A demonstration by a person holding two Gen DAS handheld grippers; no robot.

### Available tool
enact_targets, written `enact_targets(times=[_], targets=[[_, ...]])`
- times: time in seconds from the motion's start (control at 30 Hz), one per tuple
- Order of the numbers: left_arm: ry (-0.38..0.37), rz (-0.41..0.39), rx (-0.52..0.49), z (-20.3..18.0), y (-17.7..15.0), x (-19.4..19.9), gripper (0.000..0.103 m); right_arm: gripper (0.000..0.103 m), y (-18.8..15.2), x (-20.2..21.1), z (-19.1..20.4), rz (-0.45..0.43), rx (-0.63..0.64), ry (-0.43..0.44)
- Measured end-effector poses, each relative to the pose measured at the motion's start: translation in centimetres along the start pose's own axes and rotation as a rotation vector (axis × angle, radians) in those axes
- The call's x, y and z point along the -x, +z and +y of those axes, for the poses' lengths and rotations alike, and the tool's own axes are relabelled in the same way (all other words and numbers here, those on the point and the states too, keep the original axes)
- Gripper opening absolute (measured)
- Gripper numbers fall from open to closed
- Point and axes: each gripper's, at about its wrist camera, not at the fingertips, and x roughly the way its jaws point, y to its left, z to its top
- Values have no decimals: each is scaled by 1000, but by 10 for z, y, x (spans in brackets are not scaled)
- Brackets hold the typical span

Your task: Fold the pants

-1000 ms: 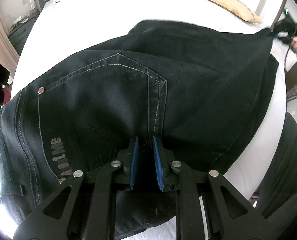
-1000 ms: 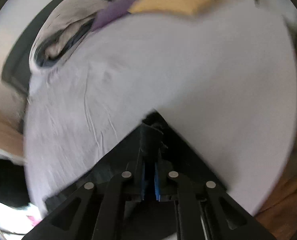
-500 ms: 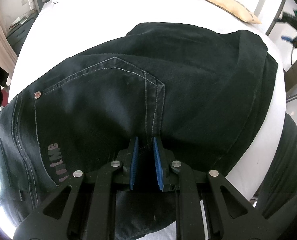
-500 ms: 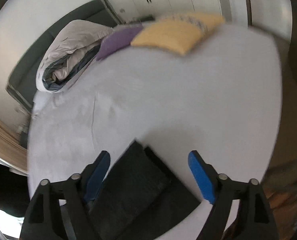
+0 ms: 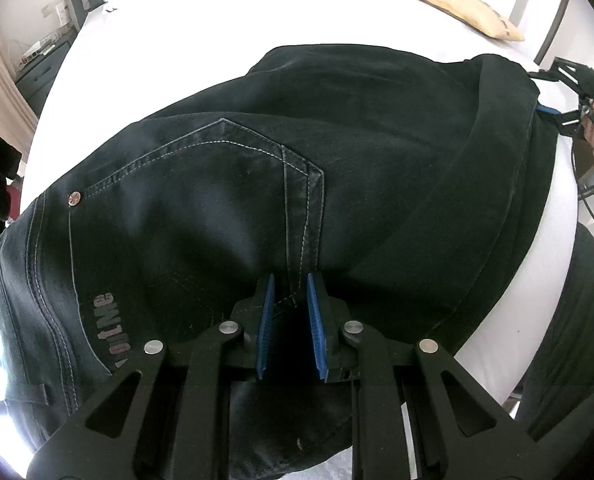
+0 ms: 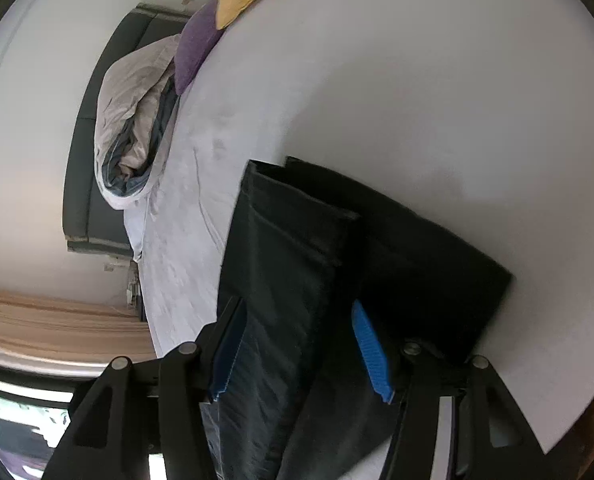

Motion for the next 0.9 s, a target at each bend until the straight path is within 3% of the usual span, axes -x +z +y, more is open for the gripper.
enact_targets(times=[0.03, 0.07, 0.1, 0.2, 0.33, 0.57, 0.67, 0.73, 0.83, 0.9], targets=[[-1, -1, 1, 0, 0, 0, 17, 47, 3, -3, 2, 4, 16, -2], [-2, -2, 1, 1, -1, 1, 17, 22, 5, -7, 3, 8, 29, 2], [-3, -4, 1, 2, -1, 0, 17, 7, 6, -11, 1, 18, 28, -4], [-15, -7, 4, 5, -3, 2, 17, 5, 2, -8, 1, 10, 41, -36], [-30, -16, 14, 12, -5, 1, 17, 4, -4, 8, 36, -23, 139, -67], [-39, -17, 29, 22, -8, 1, 17, 4, -1, 30, 179, -49, 361, 109], [-38, -16, 34, 23, -7, 2, 17, 4, 0, 46, 209, -93, 442, 164], [-38, -19, 36, 23, -7, 1, 17, 4, 3, 54, 195, -114, 428, 187], [-39, -21, 33, 24, -8, 1, 17, 4, 5, 54, 121, -110, 283, 144], [-39, -20, 30, 23, -7, 2, 17, 4, 1, 51, 50, -108, 136, 87]])
